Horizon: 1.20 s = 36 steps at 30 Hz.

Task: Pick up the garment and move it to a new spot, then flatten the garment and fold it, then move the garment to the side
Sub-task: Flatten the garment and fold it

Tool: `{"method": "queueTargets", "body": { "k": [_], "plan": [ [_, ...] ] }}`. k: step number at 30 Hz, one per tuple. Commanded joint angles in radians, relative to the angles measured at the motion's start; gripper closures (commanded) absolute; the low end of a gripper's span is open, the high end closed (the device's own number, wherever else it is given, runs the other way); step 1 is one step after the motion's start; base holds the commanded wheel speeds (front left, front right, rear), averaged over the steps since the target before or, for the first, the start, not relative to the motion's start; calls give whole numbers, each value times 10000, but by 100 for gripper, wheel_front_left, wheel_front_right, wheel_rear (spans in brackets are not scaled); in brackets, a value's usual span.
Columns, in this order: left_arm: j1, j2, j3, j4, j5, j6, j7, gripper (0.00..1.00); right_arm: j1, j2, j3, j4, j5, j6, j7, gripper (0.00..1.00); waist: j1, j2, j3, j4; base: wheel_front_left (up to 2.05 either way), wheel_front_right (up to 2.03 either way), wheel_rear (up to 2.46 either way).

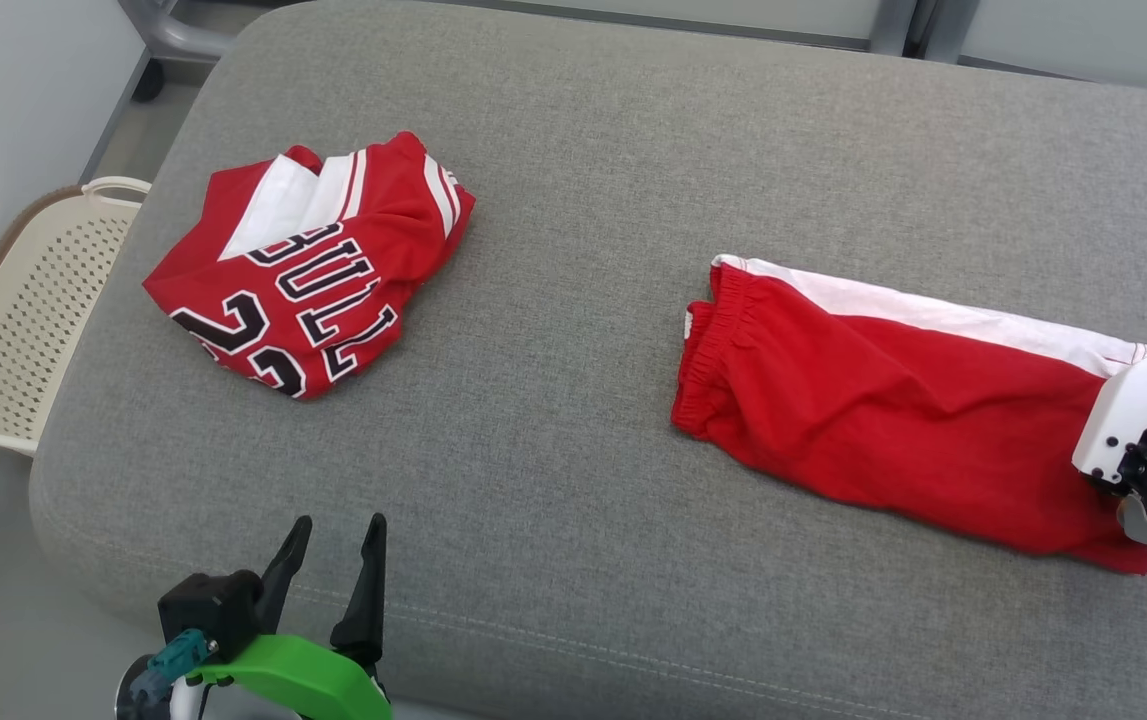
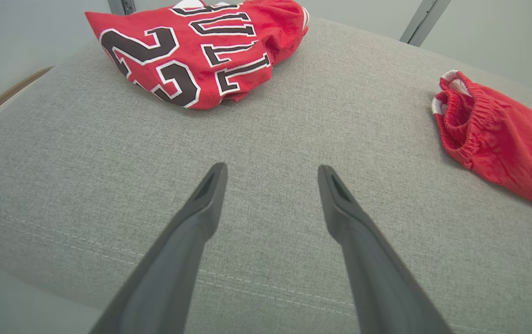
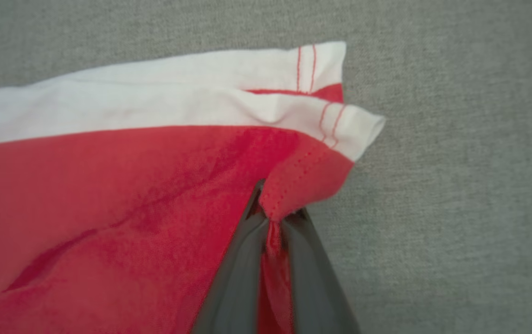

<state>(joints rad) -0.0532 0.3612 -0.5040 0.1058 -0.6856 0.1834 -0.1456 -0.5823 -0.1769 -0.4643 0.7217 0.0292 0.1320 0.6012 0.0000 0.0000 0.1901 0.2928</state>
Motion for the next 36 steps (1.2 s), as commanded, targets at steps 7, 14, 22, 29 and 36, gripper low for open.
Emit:
{"method": "queueTargets", "body": {
  "k": [7, 14, 22, 29, 36],
  "plan": [
    [-98, 1, -27, 82, -72, -68, -63, 0, 58, -341, -365, 85, -412, -24, -89, 100, 0, 0, -184, -46, 0, 0, 0],
    [162, 51, -72, 39, -141, 10, -28, 0, 375, -894, -753, -146, -881, -22, 149, 100, 0, 0, -474, -117, 0, 0, 0],
    [252, 101, -146, 53, -185, -9, -38, 0, 498, -913, -920, -814, -1184, -21, 607, 100, 0, 0, -741, -84, 0, 0, 0],
    [265, 8, -275, 145, -207, -45, -13, 0, 401, -412, 127, -1211, -334, -19, 1299, 100, 0, 0, -1017, 54, 0, 0, 0],
    [343, -28, -325, 189, -252, -60, -43, 0, 436, -67, 944, -1588, 550, -18, 1595, 100, 0, 0, -1282, 246, 0, 0, 0]
  ]
}}
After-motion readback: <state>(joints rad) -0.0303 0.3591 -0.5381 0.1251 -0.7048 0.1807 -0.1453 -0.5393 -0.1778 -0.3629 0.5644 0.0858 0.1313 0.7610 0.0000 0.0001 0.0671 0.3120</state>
